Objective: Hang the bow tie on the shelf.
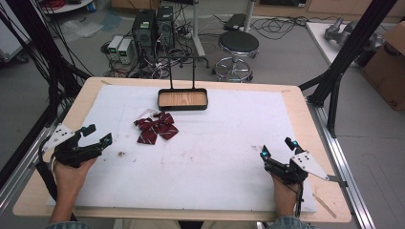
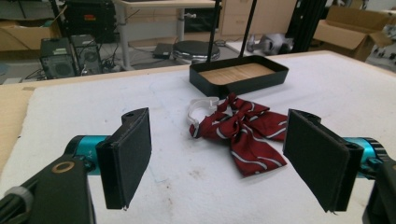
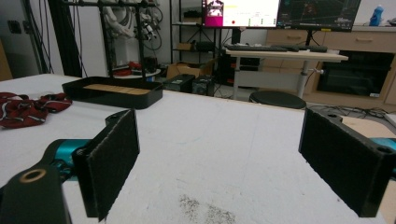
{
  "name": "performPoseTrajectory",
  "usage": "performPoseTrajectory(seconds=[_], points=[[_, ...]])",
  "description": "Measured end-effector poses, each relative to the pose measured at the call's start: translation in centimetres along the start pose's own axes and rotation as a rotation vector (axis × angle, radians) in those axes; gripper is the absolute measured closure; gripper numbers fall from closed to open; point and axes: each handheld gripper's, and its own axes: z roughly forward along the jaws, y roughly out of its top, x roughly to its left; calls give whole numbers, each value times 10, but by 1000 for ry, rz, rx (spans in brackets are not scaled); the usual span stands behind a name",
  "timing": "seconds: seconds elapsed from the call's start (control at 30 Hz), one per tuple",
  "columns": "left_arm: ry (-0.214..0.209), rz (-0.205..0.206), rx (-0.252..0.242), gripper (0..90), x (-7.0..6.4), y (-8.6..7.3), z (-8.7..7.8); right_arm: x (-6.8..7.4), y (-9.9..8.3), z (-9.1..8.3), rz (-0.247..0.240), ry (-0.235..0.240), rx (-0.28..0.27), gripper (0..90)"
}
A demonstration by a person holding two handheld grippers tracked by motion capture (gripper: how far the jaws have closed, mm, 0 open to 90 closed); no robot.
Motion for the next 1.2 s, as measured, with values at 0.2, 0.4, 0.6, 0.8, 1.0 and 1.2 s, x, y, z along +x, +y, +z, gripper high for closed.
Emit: performPoseTrajectory(seconds=[0.2, 0.4, 0.6, 0.8, 1.0, 1.2], points=[[-1, -2, 6, 229, 1, -1, 1, 0, 0, 1, 1, 2, 11, 116], [-3, -6, 8, 229, 2, -3, 2, 0, -1, 2, -5, 6, 22, 116], [-8, 1, 13, 227, -1, -3, 3, 0, -1, 2, 0, 10, 22, 116], [-12, 4, 17, 227, -2, -3, 4, 0, -1, 2, 3, 9, 27, 116], [-6, 11, 19, 227, -3, -3, 4, 1, -1, 2, 3, 11, 30, 116], [-12, 17, 26, 228, -5, -3, 7, 0, -1, 3, 0, 13, 32, 116]])
